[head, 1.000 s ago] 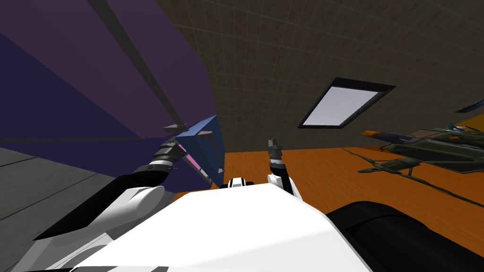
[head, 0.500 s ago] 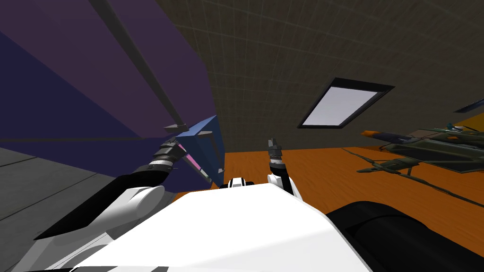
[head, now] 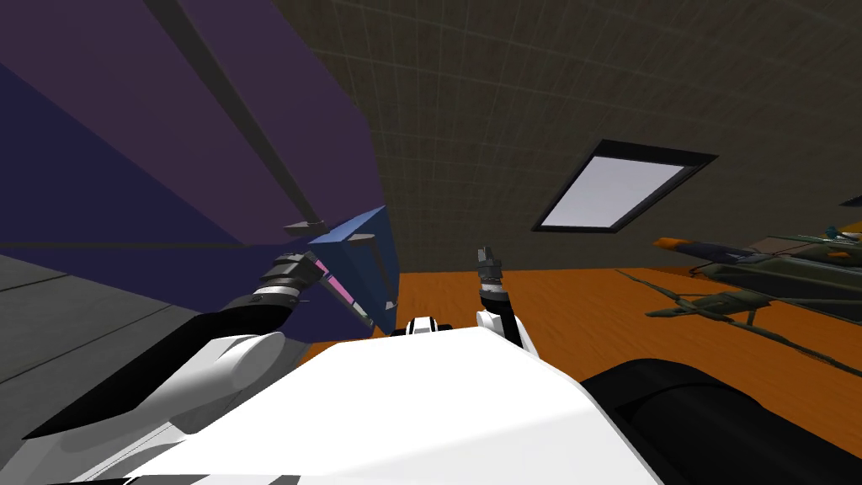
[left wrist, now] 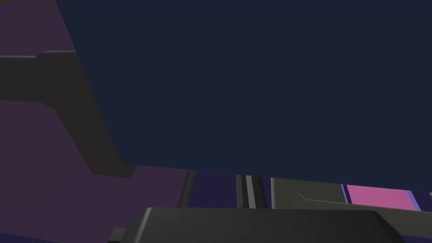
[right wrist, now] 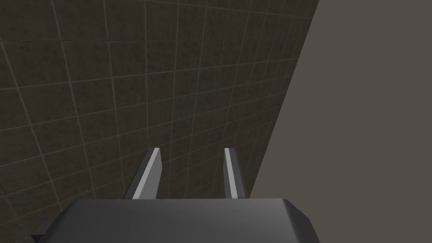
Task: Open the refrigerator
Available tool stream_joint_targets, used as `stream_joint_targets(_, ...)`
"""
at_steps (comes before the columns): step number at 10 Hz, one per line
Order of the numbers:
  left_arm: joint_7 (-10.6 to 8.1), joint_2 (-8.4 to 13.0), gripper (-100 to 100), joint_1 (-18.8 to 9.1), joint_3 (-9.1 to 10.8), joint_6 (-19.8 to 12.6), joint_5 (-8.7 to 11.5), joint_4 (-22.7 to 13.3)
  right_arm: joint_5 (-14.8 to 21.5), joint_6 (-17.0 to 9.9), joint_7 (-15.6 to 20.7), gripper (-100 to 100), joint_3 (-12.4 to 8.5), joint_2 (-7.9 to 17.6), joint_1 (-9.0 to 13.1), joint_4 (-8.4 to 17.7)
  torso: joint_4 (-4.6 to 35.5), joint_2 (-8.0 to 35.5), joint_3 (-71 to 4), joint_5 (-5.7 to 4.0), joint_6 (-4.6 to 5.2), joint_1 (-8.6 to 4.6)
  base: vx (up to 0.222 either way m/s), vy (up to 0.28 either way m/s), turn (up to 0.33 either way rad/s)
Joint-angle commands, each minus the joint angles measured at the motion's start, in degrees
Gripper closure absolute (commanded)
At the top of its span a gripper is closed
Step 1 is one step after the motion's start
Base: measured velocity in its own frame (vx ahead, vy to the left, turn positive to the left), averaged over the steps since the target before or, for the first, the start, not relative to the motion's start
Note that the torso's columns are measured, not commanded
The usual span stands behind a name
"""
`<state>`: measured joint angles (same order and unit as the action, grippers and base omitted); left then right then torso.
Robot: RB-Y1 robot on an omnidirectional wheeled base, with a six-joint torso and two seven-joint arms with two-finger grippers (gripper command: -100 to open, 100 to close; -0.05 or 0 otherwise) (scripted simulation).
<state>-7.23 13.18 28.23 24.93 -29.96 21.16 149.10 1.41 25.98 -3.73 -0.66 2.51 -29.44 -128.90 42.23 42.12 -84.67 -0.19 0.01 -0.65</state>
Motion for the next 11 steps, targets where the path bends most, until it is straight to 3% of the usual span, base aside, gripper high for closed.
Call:
stream_joint_targets(1, -0.49, -0.69, 100, 0.20, 2.04, -0.06, -0.28, -0.38, 0.00, 0.00, 0.00, 0, 0.00, 0.00, -0.01, 0.00, -0.01, -0.10, -0.07, 0.00, 0.16, 0.19, 0.139, -0.274, 0.046)
stream_joint_targets(2, -0.85, -0.91, 100, 0.31, 3.53, -0.12, -0.28, -0.69, 0.00, 0.00, 0.00, 0, 0.00, 0.00, -0.01, 0.00, -0.03, -0.13, -0.09, 0.07, 0.09, 0.31, 0.136, -0.300, 0.103)
stream_joint_targets(3, -0.85, -0.91, 100, 0.31, 3.53, -0.12, -0.28, -0.69, 0.00, 0.00, 0.00, 0, 0.00, 0.00, -0.01, 0.00, -0.03, -0.20, -0.15, 0.12, 0.16, 0.56, 0.086, -0.258, 0.047)
stream_joint_targets(5, -1.59, -1.37, 100, 0.53, 6.50, -0.25, -0.28, -1.31, 0.00, 0.00, 0.00, 0, 0.00, 0.00, 0.00, 0.00, 0.04, -0.17, -0.18, 0.10, 0.18, 0.70, 0.087, -0.306, 0.057)
stream_joint_targets(6, -1.59, -1.37, 100, 0.53, 6.50, -0.25, -0.28, -1.31, 0.00, 0.00, 0.00, 0, 0.00, 0.00, 0.00, 0.00, 0.03, -0.10, -0.12, 0.06, 0.12, 0.45, 0.086, -0.273, 0.036)
stream_joint_targets(10, -3.05, -2.27, 100, 0.98, 12.45, -0.52, -0.28, -2.54, 0.00, 0.00, 0.00, 0, 0.00, 0.00, -0.02, -0.01, -0.01, -0.20, -0.16, 0.08, 0.12, 0.57, 0.157, -0.322, 0.082)
stream_joint_targets(11, -3.05, -2.27, 100, 0.98, 12.45, -0.52, -0.28, -2.54, 0.00, 0.00, 0.00, 0, 0.00, 0.00, -0.01, -0.01, 0.01, -0.10, -0.11, 0.10, 0.13, 0.62, 0.088, -0.271, 0.025)
